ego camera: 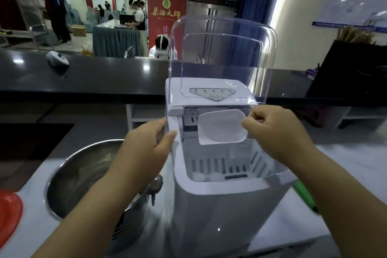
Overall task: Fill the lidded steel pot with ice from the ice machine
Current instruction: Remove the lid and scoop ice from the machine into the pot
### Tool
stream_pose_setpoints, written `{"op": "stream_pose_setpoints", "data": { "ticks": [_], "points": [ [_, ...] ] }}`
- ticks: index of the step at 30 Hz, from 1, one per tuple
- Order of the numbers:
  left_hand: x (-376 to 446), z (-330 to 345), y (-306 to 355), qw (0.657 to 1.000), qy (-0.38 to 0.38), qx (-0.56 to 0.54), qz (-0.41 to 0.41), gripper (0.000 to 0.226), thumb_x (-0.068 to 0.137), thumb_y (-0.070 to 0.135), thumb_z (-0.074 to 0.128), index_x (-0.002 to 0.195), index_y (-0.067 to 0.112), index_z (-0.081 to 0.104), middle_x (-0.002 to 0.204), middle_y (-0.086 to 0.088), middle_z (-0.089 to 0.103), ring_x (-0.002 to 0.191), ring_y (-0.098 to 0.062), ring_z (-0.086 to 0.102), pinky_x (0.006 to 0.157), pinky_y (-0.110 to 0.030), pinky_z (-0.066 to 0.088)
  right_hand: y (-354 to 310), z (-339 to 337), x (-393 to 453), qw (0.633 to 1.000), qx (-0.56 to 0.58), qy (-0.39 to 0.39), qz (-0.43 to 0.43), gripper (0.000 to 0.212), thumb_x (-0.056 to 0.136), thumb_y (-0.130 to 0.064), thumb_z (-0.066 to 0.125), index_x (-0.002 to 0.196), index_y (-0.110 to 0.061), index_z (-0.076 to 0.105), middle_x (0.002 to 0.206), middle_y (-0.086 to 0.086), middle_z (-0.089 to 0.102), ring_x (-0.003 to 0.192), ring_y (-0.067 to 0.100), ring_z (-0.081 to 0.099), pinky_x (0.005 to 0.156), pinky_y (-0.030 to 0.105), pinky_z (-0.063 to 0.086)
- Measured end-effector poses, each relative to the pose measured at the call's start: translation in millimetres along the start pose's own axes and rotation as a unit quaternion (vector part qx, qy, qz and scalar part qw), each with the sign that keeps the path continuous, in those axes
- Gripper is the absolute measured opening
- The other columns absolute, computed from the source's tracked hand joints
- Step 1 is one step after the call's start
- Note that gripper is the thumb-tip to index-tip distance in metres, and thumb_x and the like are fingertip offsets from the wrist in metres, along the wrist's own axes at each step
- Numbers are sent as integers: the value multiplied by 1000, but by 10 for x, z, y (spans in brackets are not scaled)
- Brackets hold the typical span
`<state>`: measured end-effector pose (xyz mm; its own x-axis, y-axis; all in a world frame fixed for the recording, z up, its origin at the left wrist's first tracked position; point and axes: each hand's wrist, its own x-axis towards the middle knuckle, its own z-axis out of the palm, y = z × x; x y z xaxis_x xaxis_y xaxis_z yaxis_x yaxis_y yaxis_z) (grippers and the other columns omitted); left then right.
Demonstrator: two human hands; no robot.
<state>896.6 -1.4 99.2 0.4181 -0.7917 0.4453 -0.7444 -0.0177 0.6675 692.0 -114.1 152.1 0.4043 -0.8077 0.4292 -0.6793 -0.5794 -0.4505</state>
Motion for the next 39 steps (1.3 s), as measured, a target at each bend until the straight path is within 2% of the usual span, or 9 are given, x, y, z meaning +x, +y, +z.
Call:
{"op": "stream_pose_setpoints", "data": {
  "ticks": [3,7,12,17,20,26,33,36,39],
  "points": [
    [59,141,35,1000,-19,4,-23,55,88,47,46,136,20,48,126,2,60,115,-17,56,95,-38,47,112,-110,43,996,-82,-12,-27,23,77,-32,54,60,-17,52,60,0,58,61,20,52,55,29,41],
    [111,238,109,999,-12,-10,-40,68,82,55,40,139,20,42,129,0,58,117,-20,54,96,-43,47,192,-174,125,966,-232,-90,-72,21,82,-36,52,67,-21,51,67,-3,57,64,18,51,49,25,32],
    [165,237,104,998,4,23,-58,65,84,40,59,142,18,38,131,-2,57,117,-22,55,95,-43,48,144,-115,210,921,-327,-178,-110,20,84,-37,48,80,-21,58,69,-5,52,67,19,52,53,25,36],
    [166,245,138,998,3,25,-52,56,85,27,64,137,21,43,123,1,60,109,-19,57,91,-35,49,71,1,254,886,-366,-266,-102,26,87,-33,47,64,-20,44,65,-3,46,57,14,42,50,26,33],
    [161,251,130,998,7,34,-43,58,87,24,62,140,18,39,127,0,56,113,-17,54,92,-31,45,62,63,269,880,-349,-312,-85,31,89,-34,46,63,-18,44,64,-2,46,56,15,41,50,26,34],
    [165,251,113,998,0,51,-42,63,88,26,61,144,14,34,134,-2,52,120,-20,51,100,-41,45,30,137,264,880,-294,-368,-54,33,90,-34,45,63,-15,47,64,0,45,59,17,43,54,29,36],
    [162,244,90,997,-4,58,-41,62,90,25,58,145,14,32,138,-2,48,123,-19,47,103,-38,42,-11,388,197,862,-219,-455,-54,30,98,-34,37,82,-12,51,68,-1,42,74,23,46,68,30,39],
    [169,247,78,998,-2,56,-41,63,90,26,58,145,14,31,139,-2,47,124,-19,46,103,-37,42,16,448,174,850,-194,-487,-43,32,97,-33,38,82,-10,54,71,4,45,72,24,45,65,33,37],
    [173,255,68,998,-3,56,-41,62,90,26,57,146,13,30,139,-3,46,124,-18,45,104,-35,41,21,515,144,844,-179,-504,-26,36,96,-33,38,97,-6,62,81,7,51,74,23,47,67,34,38]
  ]
}}
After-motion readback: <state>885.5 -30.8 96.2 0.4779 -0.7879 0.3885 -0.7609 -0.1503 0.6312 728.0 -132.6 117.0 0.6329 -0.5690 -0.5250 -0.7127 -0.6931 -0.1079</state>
